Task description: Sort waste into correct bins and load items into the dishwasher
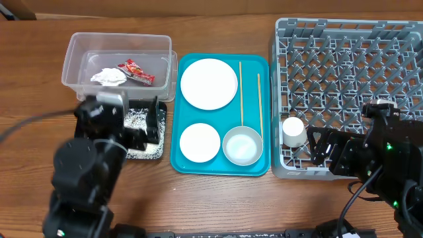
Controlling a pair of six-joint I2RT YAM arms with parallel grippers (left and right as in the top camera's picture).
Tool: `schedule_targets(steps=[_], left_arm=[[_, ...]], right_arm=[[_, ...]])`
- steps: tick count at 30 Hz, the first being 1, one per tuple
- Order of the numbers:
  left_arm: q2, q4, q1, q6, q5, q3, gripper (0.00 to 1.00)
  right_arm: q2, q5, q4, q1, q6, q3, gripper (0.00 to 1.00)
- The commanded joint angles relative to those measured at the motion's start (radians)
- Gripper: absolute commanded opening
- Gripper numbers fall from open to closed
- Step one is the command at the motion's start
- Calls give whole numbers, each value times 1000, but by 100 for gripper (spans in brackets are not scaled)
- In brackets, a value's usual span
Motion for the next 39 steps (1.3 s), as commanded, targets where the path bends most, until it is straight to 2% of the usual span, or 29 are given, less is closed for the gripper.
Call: schedule_targets(steps=[1,9,13,17,22,25,39], left_arm=[[-124,65,27,26,1,-164,100],[-495,201,97,23,1,-562,100],[-605,240,106,23,-1,-675,100],[-679,316,106,23,-3,-785,100],[-679,468,105,14,2,-945,100],[-679,410,103,11,5,-943,100],[-676,384,103,12,5,-943,100]], right_arm=[[-3,9,5,5,-3,12,100],[-3,9,5,5,-3,12,100],[-3,9,5,5,-3,12,100],[-3,9,5,5,-3,12,100],[-3,9,5,5,-3,12,100],[-3,9,5,5,-3,12,100],[-3,9,5,5,-3,12,100]])
